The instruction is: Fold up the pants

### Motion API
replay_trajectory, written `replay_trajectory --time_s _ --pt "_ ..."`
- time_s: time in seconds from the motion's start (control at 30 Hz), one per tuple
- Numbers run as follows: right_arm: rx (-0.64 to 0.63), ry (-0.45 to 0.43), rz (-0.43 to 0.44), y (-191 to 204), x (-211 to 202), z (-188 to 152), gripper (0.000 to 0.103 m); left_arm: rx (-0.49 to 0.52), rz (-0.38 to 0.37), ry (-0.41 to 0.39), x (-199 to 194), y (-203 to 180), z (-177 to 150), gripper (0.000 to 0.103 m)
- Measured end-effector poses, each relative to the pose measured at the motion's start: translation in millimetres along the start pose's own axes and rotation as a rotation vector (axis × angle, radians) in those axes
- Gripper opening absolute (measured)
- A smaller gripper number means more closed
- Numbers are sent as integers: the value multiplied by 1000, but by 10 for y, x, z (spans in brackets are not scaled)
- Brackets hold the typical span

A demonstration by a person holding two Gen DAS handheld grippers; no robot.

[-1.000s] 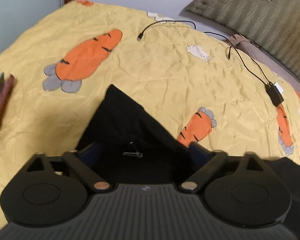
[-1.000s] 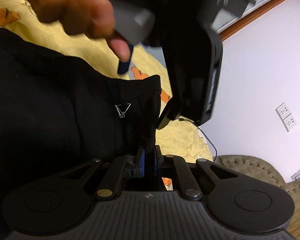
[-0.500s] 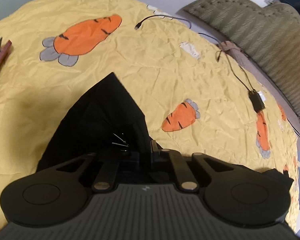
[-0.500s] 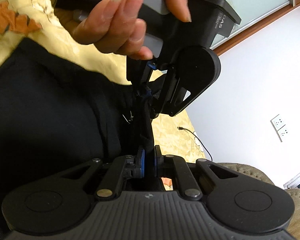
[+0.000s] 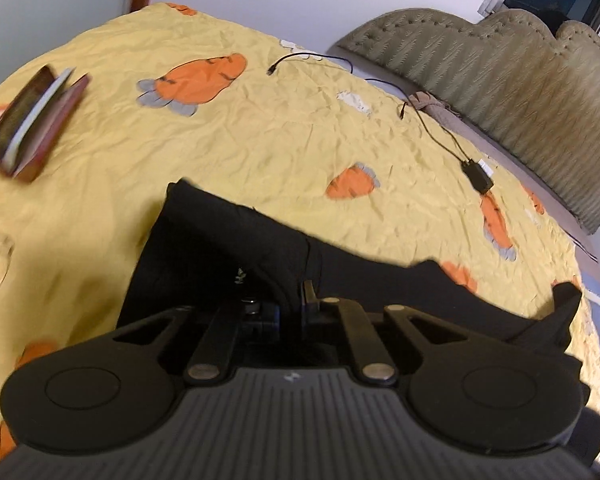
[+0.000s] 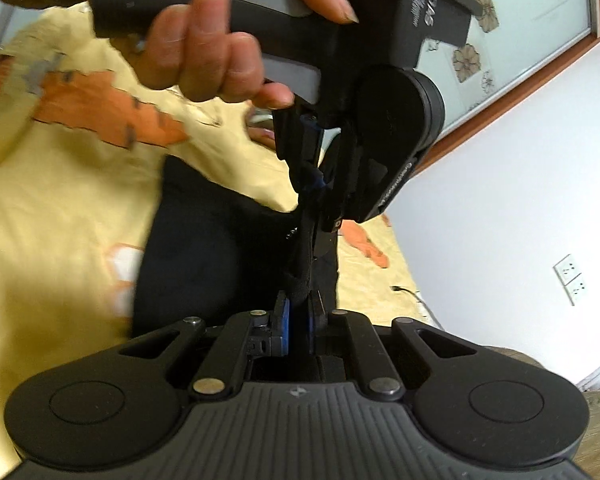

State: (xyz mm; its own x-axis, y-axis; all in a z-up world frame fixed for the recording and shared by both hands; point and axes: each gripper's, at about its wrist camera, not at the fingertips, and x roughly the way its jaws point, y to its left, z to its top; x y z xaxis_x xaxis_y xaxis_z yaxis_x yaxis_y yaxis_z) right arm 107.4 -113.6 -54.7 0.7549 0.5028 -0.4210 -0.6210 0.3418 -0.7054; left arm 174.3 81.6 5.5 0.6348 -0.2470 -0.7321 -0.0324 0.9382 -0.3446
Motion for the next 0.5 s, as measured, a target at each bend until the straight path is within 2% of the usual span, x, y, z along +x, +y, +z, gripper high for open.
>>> replay_trajectory --time_s 0.17,0.33,0.37,0.5 --pt "-2 12 57 185 -165 -6 8 -39 19 14 -81 126 -364 8" --pt "-10 28 93 336 -240 5 8 -92 3 12 -132 263 -529 8" --pt "-8 30 93 417 -410 79 8 -83 4 9 -148 260 -548 8" --pt "-25 42 92 506 -510 169 8 -23 38 -3 -130 206 -608 11"
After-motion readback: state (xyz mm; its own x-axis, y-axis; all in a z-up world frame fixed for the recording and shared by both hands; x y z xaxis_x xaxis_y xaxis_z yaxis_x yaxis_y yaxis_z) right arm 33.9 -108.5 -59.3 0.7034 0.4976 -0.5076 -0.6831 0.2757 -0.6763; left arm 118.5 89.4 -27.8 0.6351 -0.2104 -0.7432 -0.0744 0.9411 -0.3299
